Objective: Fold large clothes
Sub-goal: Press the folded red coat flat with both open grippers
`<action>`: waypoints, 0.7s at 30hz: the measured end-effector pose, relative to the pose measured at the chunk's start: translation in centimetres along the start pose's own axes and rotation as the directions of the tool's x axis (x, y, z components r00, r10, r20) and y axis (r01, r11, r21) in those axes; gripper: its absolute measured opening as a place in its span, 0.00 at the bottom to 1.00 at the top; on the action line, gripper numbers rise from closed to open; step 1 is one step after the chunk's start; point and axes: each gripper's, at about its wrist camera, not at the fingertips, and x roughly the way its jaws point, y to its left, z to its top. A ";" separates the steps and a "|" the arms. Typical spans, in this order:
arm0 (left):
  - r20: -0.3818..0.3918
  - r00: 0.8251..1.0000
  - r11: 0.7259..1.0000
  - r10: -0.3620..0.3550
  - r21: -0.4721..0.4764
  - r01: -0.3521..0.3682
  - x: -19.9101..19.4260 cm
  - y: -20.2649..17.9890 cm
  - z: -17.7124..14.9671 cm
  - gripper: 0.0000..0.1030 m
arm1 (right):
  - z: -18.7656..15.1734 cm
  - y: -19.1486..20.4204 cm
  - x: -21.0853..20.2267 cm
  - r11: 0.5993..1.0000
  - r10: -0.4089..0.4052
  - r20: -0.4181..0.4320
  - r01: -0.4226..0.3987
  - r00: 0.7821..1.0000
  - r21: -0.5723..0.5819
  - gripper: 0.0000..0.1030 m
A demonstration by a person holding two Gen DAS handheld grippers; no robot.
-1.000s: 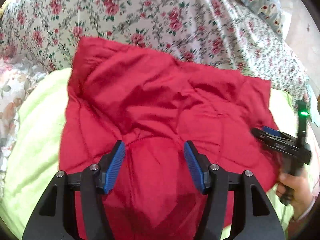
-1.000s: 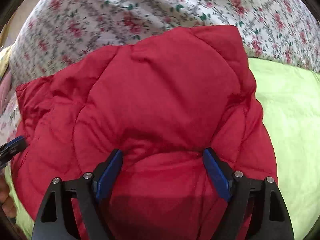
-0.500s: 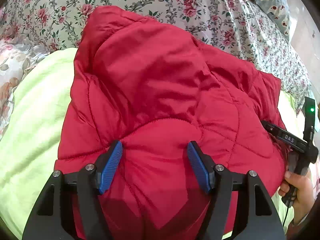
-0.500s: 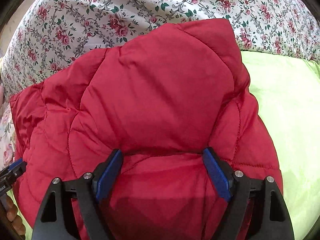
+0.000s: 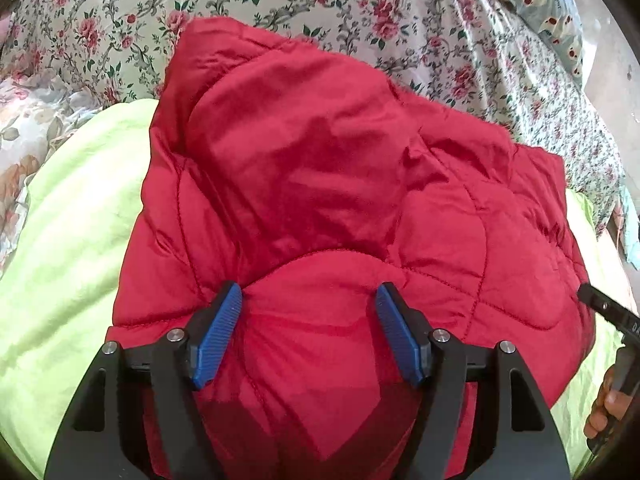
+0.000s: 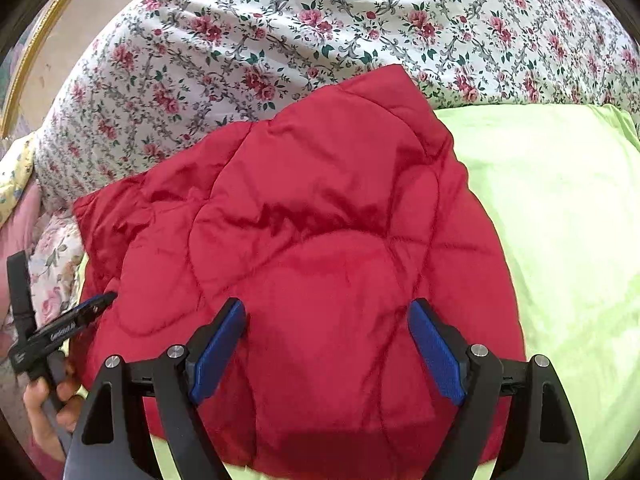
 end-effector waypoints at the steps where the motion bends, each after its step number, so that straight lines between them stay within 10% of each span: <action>1: 0.003 1.000 1.000 -0.005 0.001 0.005 -0.3 0.0 -0.1 0.70 | -0.2 0.0 -0.3 1.000 0.002 -0.005 -0.002 1.000 -0.007 0.83; 21: -0.005 0.992 0.977 -0.124 -0.174 0.121 -6.5 2.8 -2.5 0.75 | -2.5 -2.3 -2.8 0.998 0.059 -0.045 -0.060 0.997 -0.021 0.83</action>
